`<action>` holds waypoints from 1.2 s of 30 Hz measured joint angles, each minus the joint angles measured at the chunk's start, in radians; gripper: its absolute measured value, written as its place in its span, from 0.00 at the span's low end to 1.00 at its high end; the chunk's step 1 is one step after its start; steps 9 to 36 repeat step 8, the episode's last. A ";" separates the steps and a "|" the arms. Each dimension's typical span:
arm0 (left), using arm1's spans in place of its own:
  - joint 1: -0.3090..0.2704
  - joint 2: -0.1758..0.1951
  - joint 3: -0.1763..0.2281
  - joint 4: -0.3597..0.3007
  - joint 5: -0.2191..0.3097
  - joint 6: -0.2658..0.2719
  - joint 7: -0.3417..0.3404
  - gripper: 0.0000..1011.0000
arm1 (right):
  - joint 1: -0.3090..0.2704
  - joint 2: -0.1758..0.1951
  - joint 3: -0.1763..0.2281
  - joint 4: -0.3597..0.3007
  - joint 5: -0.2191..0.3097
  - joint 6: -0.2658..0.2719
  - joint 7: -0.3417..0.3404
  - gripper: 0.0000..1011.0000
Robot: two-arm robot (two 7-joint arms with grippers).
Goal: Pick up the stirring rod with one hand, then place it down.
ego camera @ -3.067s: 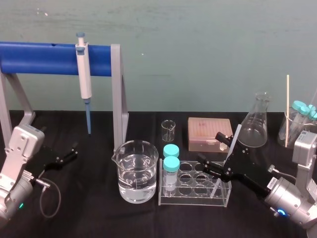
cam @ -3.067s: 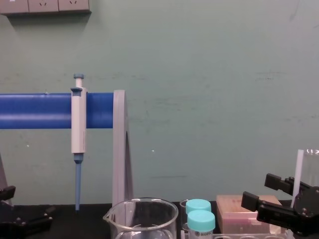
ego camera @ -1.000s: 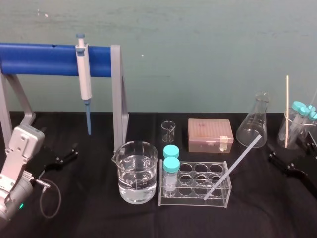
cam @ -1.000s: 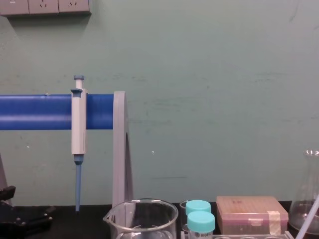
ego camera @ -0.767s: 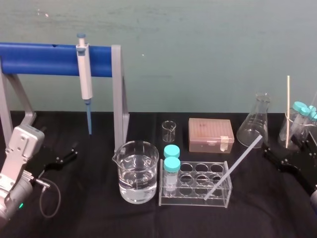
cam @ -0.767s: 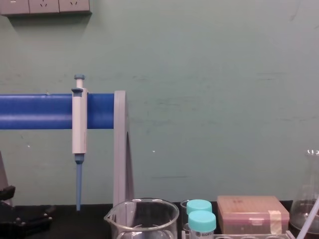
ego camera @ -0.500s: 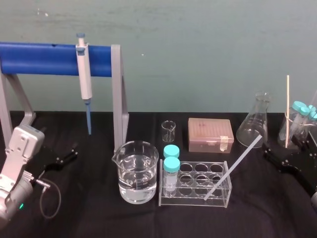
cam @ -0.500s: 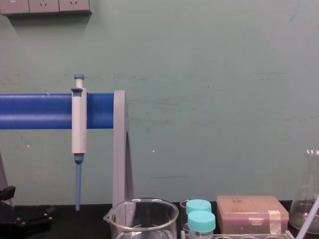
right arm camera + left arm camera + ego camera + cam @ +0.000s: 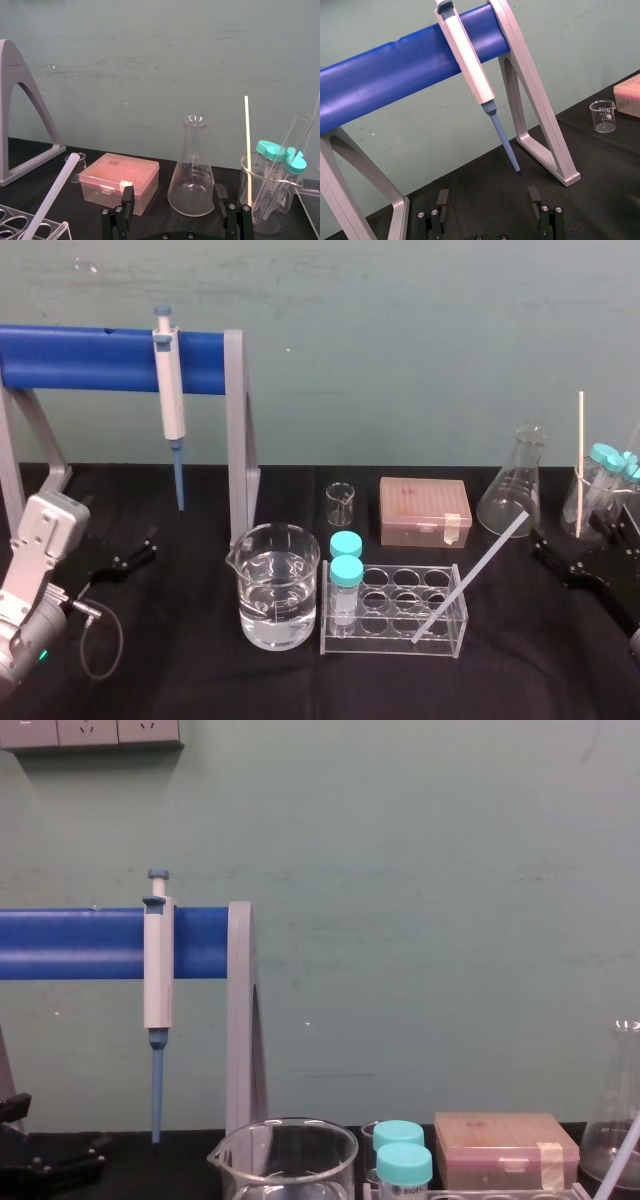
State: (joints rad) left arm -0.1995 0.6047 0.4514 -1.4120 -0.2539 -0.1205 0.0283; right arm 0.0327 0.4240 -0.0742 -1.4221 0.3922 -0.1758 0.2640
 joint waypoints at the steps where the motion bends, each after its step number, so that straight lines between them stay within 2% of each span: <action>1: 0.000 0.000 0.000 0.000 0.000 0.000 0.000 0.99 | 0.000 0.000 0.000 0.000 0.000 0.000 0.000 0.99; 36: 0.000 0.000 0.000 0.000 0.000 0.000 0.000 0.99 | -0.001 0.001 0.000 -0.001 0.001 -0.001 0.001 0.99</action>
